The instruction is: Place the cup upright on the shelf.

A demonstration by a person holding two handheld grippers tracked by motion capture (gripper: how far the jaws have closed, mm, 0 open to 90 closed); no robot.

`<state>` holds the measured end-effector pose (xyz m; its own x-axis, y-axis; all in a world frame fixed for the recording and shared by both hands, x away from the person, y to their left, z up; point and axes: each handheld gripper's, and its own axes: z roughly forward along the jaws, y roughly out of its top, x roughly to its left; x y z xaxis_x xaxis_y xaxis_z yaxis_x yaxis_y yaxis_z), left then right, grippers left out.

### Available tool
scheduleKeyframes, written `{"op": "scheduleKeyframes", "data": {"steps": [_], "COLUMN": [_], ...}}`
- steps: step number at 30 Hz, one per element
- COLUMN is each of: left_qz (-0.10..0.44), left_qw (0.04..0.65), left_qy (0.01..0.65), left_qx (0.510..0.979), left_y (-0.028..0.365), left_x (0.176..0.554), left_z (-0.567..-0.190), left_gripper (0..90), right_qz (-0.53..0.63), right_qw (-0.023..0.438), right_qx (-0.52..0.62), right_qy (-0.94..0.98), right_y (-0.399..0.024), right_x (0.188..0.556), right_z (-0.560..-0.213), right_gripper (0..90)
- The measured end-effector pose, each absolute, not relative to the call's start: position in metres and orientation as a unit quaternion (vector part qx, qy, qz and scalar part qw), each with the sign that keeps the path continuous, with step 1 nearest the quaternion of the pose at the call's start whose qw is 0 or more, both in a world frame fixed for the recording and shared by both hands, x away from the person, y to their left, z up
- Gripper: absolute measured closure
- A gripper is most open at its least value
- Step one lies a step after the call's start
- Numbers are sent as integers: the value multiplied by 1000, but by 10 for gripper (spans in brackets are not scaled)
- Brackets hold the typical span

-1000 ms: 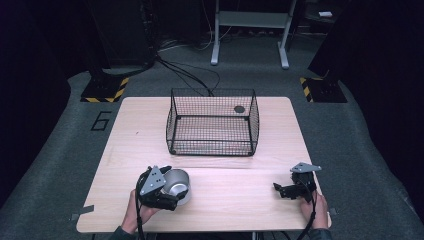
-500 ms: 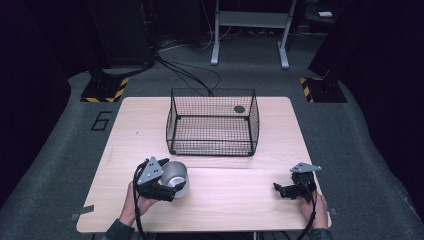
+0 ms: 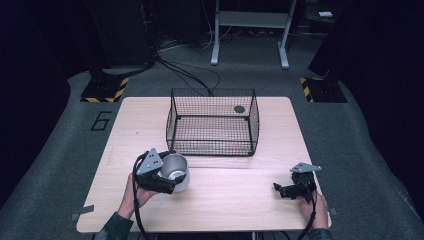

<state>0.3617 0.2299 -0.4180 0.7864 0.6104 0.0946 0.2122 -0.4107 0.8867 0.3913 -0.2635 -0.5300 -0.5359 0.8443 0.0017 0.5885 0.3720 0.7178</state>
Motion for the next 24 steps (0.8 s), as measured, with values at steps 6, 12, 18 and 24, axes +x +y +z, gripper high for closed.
{"op": "scheduleKeyframes", "data": {"steps": [6, 12, 18, 24], "left_qz": [206, 204, 204, 200], "left_qw": [482, 483, 488, 490], "left_qy": [241, 238, 230, 226], "left_qx": [817, 817, 817, 818], "left_y": [228, 224, 221, 217], "left_x": [370, 376, 382, 390], "left_z": [-408, -401, -393, -386], "left_gripper": [65, 64, 65, 65], "right_qz": [342, 342, 342, 342], "right_qw": [187, 187, 187, 187], "right_qx": [444, 444, 444, 444], "right_qy": [807, 807, 807, 807], "right_y": [-264, -264, -264, -264], "right_x": [391, 391, 391, 391], "right_z": [-530, -530, -530, -530], "right_gripper": [0, 0, 0, 0]}}
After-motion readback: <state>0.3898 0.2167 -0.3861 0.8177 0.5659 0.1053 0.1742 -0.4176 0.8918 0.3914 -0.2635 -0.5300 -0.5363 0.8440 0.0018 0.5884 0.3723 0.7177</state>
